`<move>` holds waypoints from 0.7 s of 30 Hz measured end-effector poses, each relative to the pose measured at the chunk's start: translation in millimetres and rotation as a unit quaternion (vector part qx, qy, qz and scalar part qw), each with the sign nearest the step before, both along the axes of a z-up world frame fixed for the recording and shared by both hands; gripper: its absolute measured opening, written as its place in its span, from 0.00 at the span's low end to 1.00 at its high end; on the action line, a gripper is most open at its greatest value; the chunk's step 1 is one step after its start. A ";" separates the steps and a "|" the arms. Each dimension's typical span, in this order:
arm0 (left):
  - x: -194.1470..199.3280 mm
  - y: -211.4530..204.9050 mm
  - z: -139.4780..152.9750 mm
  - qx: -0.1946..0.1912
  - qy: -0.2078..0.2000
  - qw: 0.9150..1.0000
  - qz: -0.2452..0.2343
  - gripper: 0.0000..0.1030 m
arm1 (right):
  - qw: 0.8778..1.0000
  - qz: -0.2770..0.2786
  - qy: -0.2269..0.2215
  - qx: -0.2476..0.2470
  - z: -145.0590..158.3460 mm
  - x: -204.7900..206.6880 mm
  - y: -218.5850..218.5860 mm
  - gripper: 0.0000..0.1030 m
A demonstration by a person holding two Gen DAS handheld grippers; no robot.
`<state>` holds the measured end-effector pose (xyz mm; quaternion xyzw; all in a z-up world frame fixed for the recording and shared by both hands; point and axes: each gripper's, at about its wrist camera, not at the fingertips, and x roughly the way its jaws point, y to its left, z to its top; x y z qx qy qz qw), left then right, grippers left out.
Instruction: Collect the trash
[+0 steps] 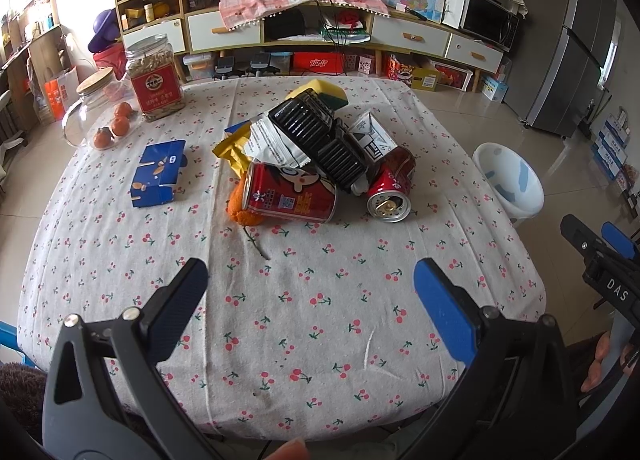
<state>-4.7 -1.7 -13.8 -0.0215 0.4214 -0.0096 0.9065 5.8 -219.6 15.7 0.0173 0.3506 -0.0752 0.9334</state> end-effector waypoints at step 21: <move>-1.1 1.5 -4.0 0.002 0.001 1.000 0.003 0.99 | 1.000 0.001 0.000 -0.002 -0.5 0.7 1.9 1.00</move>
